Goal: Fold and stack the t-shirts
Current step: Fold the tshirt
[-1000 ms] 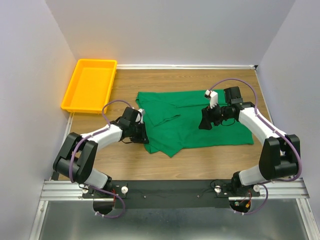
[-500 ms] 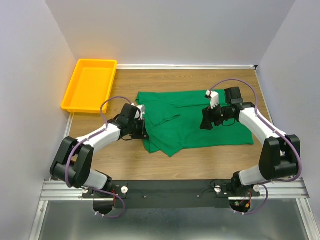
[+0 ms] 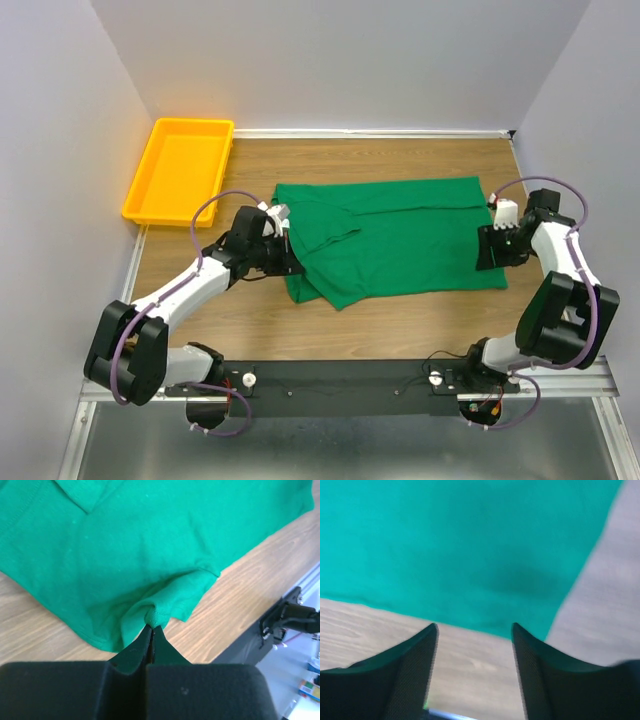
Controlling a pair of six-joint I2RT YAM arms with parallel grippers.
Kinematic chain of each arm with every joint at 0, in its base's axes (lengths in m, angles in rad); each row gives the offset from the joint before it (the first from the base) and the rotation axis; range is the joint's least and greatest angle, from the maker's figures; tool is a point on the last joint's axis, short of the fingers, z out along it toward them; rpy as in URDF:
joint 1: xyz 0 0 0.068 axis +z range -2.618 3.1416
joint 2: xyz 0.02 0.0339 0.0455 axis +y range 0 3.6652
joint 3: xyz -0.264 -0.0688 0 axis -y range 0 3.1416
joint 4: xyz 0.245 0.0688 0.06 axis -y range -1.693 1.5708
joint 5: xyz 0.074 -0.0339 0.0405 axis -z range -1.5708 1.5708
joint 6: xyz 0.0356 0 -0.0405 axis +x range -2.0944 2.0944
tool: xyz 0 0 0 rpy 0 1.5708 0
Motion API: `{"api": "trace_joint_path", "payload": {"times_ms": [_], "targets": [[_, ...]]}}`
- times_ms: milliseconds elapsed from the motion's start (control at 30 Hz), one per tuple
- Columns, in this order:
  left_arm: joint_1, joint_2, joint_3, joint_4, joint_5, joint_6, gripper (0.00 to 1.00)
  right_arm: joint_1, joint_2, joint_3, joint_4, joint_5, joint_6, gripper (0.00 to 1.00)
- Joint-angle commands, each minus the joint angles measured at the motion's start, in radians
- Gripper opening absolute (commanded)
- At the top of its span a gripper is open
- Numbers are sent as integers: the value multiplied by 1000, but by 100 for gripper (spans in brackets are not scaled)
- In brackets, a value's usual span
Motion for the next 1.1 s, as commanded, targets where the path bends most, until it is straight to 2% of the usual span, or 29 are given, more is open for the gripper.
{"api": "trace_joint_path", "payload": {"times_ms": [0,167,300,400,533,967,1067], "targets": [[4,-21,-13,30,61,-18,0,-65,-5,20,-88,111,-22,55],[4,11,-13,55,90,-5,0,-155,40,76,-39,170,32,52],[5,28,-35,83,107,1,0,-250,107,53,-9,115,-3,48],[4,35,-50,95,111,12,0,-278,141,34,9,54,-14,46],[4,35,-52,101,119,11,0,-280,161,14,20,-8,-12,43],[4,14,-56,76,98,18,0,-283,238,-46,64,-5,-37,42],[4,9,-59,76,98,18,0,-283,239,-53,66,-7,-37,32]]}}
